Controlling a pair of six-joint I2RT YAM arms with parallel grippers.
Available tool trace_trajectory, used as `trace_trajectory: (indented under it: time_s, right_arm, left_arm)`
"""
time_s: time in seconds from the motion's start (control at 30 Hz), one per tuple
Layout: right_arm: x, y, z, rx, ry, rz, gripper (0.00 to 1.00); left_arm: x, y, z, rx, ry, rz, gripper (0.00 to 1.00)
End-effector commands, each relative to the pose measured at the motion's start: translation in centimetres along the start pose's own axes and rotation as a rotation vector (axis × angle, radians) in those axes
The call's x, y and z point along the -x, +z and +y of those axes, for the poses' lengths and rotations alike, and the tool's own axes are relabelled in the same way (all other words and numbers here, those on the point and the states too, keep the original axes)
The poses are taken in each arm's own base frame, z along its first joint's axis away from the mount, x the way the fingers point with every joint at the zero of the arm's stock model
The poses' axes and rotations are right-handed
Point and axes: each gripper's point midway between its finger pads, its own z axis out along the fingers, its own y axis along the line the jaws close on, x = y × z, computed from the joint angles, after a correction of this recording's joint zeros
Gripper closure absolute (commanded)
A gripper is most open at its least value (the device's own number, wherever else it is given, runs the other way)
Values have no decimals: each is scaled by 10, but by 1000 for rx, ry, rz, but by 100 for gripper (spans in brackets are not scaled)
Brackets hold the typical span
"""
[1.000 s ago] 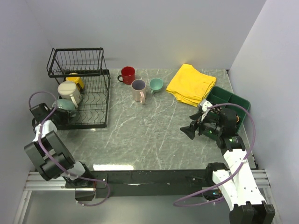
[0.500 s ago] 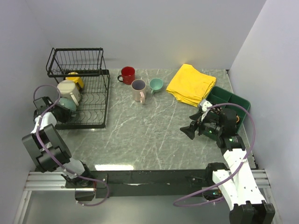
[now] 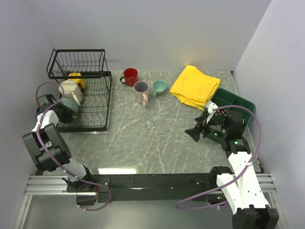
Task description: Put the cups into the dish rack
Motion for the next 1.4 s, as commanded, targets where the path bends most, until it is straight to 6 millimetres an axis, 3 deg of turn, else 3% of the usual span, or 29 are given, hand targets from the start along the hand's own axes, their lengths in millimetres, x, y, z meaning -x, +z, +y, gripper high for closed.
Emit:
trace_trajectory:
  time_s: [0.0,0.27,0.47,1.07,1.37]
  right_arm:
    - [23,-5,-2,-6,-52,-42,5]
    - [23,-6,-5,-16,-52,-43,5]
    - [23,-7,-7,-25,-50,-45,4]
    - [23,-9,-10,-35,-45,-47,4]
    - [24,-9,-10,-36,-45,-48,4]
  left_arm:
    - [41,-7,-10,10,42,-144,57]
    - [46,-20,-17,-3,65,-176,45]
    - [40,-16,-14,-3,69,-153,41]
    - [12,-4,-1,17,100,-111,36]
    - [26,-21,-1,49,131,-194,28]
